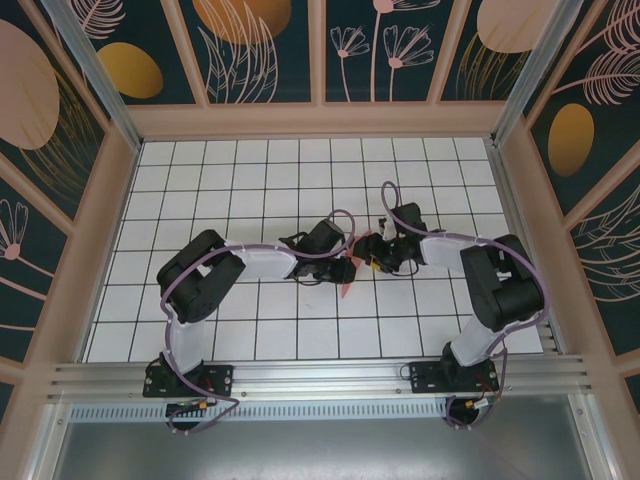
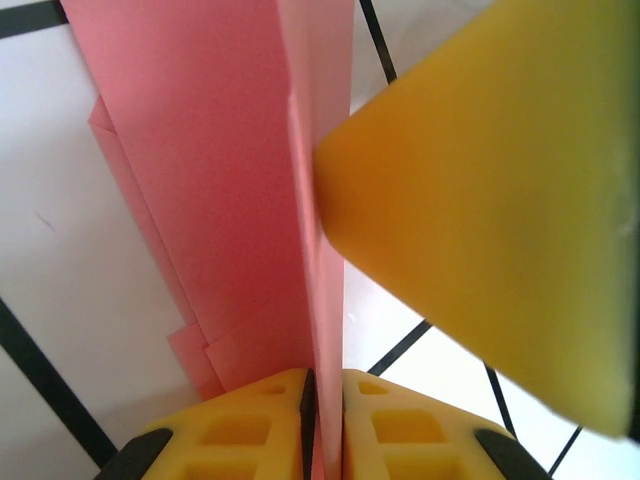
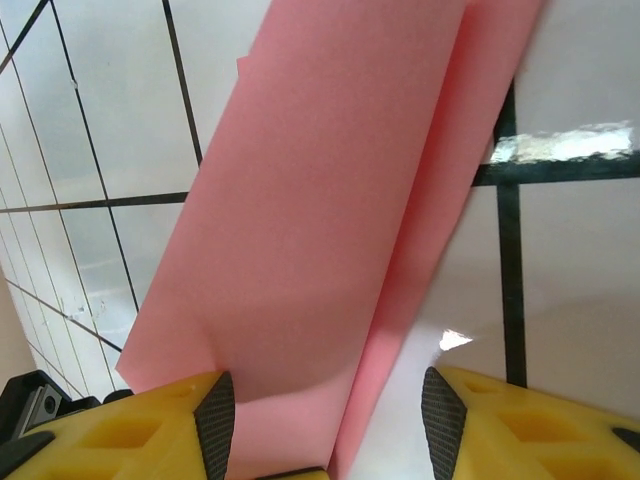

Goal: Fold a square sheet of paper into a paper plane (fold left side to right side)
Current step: Fold the wing for the fifth time at the center of the table.

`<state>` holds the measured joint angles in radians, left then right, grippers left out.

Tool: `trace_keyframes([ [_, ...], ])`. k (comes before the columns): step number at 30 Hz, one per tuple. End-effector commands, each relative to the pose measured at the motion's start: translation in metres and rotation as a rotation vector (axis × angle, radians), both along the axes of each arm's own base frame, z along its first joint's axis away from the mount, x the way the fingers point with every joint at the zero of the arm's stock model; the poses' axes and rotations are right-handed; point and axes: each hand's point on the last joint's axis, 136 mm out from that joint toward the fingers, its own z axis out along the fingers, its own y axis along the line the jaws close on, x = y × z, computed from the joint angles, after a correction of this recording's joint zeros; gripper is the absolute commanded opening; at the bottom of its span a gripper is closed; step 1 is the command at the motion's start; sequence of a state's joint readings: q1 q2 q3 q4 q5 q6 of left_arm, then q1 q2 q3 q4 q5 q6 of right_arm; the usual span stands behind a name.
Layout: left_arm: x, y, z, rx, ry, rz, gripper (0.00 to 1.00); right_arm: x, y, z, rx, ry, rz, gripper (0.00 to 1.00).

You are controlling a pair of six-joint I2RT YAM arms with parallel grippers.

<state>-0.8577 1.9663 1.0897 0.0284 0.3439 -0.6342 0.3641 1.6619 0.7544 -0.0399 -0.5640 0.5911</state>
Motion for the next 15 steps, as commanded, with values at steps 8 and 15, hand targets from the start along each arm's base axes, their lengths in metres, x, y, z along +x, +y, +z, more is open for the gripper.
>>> trace_keyframes([
  [8,-0.003,0.008,-0.003,-0.033,0.027,0.017,0.27,0.002,-0.007,-0.023,-0.094,0.049,-0.031,0.49],
  [15,0.0,0.008,0.016,-0.077,0.006,0.018,0.37,0.001,-0.009,-0.029,-0.108,0.06,-0.036,0.49],
])
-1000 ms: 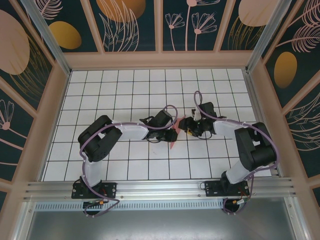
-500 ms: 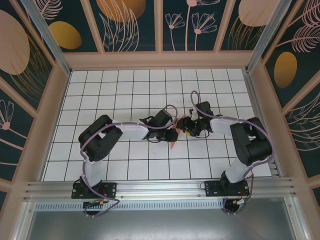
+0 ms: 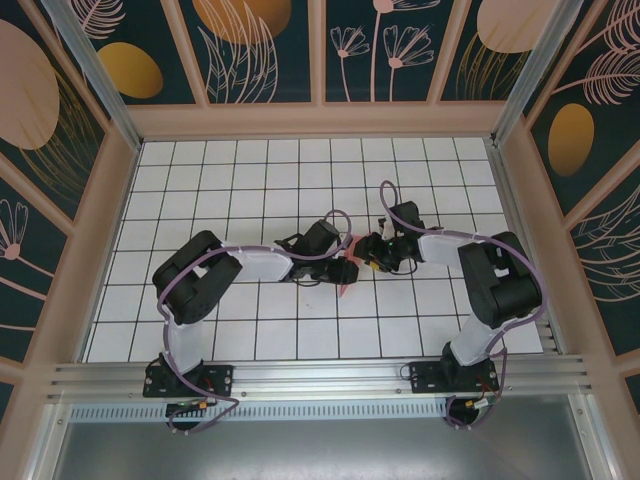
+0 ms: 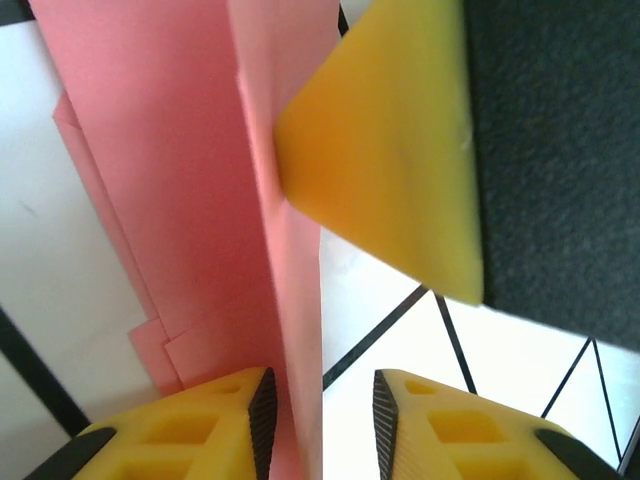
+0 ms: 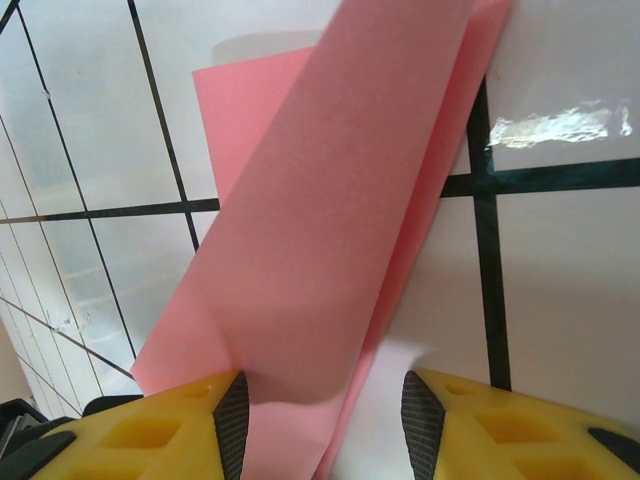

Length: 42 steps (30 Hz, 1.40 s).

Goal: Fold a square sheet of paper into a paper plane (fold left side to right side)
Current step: Fold the wing for the fifth time at the center of the table.

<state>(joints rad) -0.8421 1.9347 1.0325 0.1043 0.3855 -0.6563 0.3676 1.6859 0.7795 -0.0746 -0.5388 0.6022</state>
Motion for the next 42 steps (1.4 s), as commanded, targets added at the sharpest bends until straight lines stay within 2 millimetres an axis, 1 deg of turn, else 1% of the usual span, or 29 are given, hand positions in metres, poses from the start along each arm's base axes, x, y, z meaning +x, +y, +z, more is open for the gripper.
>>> trace_keyframes([
  [1,0.002,0.006,0.013,-0.026,-0.003,0.01,0.38,-0.001,-0.007,-0.023,-0.077,0.03,-0.018,0.49],
  [6,0.009,0.01,0.031,-0.07,-0.018,0.024,0.41,0.0,-0.006,-0.023,-0.069,0.026,-0.015,0.49],
  [8,0.01,0.011,0.033,-0.077,-0.016,0.022,0.42,0.0,-0.005,-0.022,-0.063,0.025,-0.014,0.49],
  [12,0.008,0.005,0.026,-0.092,0.015,0.01,0.4,0.001,-0.004,-0.021,-0.057,0.021,-0.011,0.49],
  [17,0.006,0.005,0.014,-0.078,0.04,0.004,0.41,0.001,-0.004,-0.019,-0.057,0.016,-0.012,0.49],
  [24,0.002,0.001,0.008,-0.089,0.072,-0.014,0.41,0.001,-0.003,-0.016,-0.05,0.009,-0.009,0.5],
  [26,0.003,0.0,0.007,-0.089,0.073,-0.012,0.4,0.001,-0.004,-0.016,-0.052,0.01,-0.007,0.5],
  [34,0.006,-0.004,0.007,-0.099,0.07,-0.012,0.25,-0.003,-0.007,-0.017,-0.064,0.008,-0.001,0.5],
  [36,0.007,-0.005,0.007,-0.1,0.068,-0.012,0.22,-0.004,-0.009,-0.016,-0.065,0.005,-0.002,0.5],
  [39,0.009,-0.006,0.008,-0.104,0.065,-0.01,0.18,-0.007,-0.014,-0.014,-0.059,-0.003,-0.007,0.51],
  [42,0.01,-0.008,0.01,-0.109,0.065,-0.009,0.14,-0.01,-0.023,-0.01,-0.052,-0.022,-0.02,0.52],
])
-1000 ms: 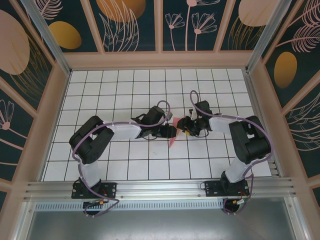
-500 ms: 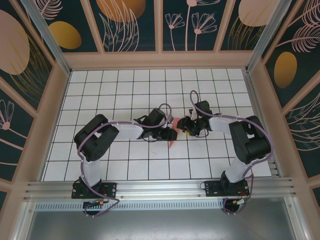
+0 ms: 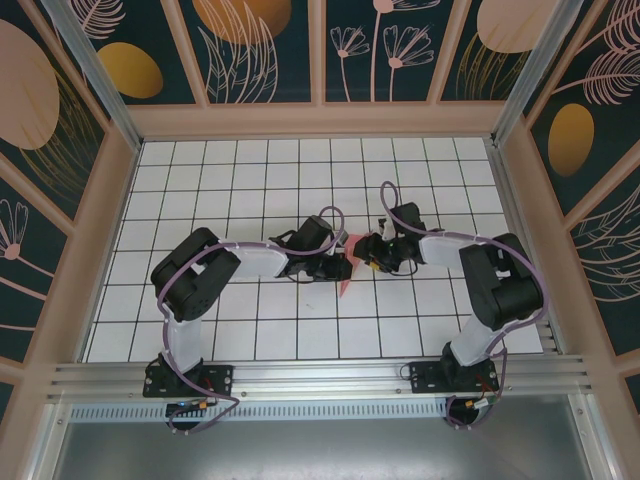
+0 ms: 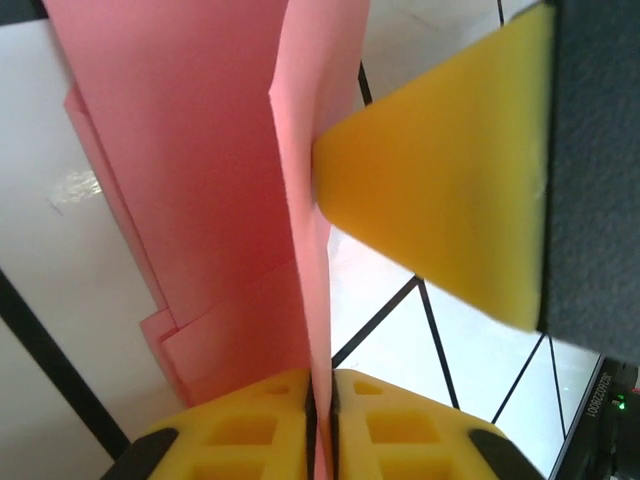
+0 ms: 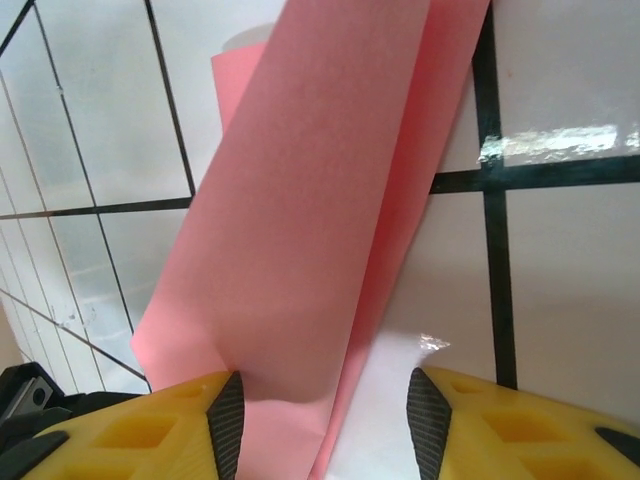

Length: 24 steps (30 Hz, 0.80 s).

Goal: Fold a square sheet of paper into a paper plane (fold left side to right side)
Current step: Fold the wing for the fifth time at the center of the table.

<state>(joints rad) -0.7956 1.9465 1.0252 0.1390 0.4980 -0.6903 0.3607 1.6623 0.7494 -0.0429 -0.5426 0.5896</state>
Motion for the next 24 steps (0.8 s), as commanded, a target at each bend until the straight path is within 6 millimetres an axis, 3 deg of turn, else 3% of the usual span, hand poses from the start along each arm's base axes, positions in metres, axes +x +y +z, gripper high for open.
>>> trace_keyframes([
  [1,0.007,-0.01,0.006,-0.037,-0.012,-0.004,0.13,-0.009,-0.023,-0.009,-0.057,-0.006,-0.029,0.53],
  [9,0.007,-0.013,0.006,-0.047,-0.004,-0.005,0.08,-0.014,-0.045,0.012,-0.026,-0.096,-0.064,0.62],
  [16,0.006,-0.015,0.003,-0.058,0.013,-0.005,0.04,-0.005,-0.031,0.027,0.074,-0.142,-0.049,0.63],
  [24,0.002,-0.017,0.002,-0.099,0.046,0.002,0.01,0.006,-0.017,0.026,0.07,-0.14,-0.036,0.64],
])
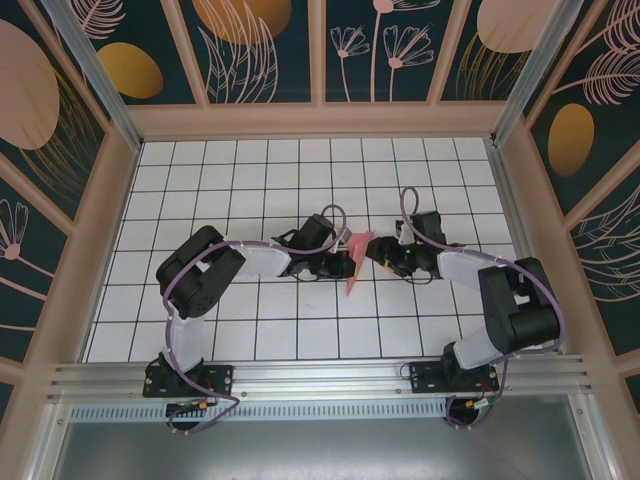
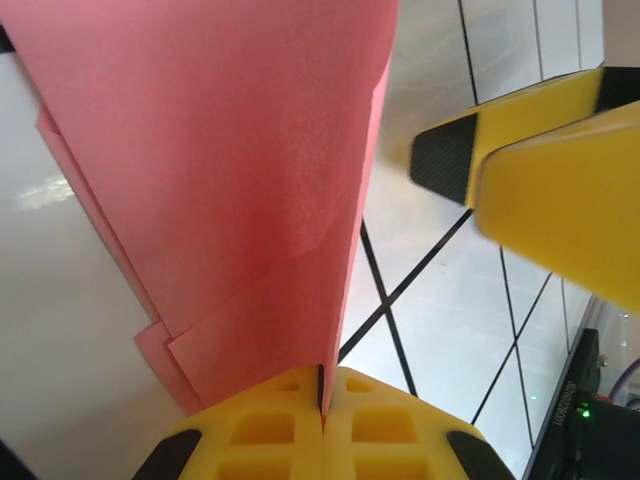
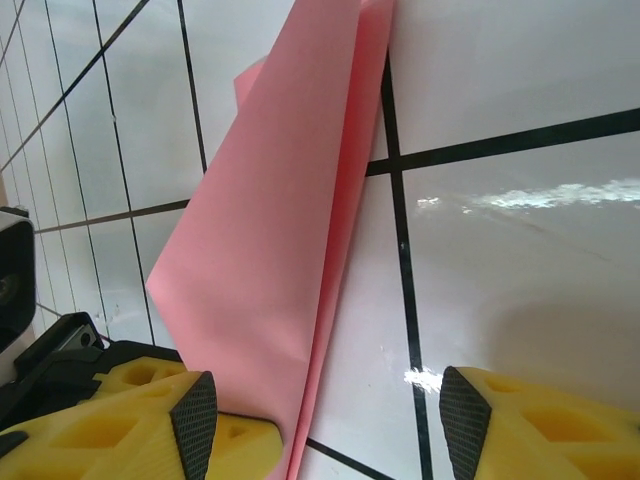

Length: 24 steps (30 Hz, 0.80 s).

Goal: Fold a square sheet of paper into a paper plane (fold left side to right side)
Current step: Fold the wing for the fifth time at the center of the table.

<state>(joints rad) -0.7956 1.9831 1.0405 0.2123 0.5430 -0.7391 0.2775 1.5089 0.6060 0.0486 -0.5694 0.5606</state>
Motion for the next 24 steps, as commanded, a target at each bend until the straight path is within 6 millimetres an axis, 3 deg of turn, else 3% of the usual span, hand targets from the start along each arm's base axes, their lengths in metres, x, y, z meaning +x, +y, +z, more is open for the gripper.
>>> trace_keyframes([
  [1,-0.002,-0.004,-0.001,-0.041,0.024,0.004,0.01,0.013,0.013,0.008,0.019,-0.03,0.016,0.64],
  [19,-0.002,-0.003,-0.005,-0.092,0.068,0.032,0.0,0.013,0.021,0.0,-0.024,0.004,0.018,0.6],
  [24,-0.007,0.005,-0.015,-0.106,0.112,0.05,0.0,0.014,0.022,-0.003,-0.038,0.019,0.014,0.6],
])
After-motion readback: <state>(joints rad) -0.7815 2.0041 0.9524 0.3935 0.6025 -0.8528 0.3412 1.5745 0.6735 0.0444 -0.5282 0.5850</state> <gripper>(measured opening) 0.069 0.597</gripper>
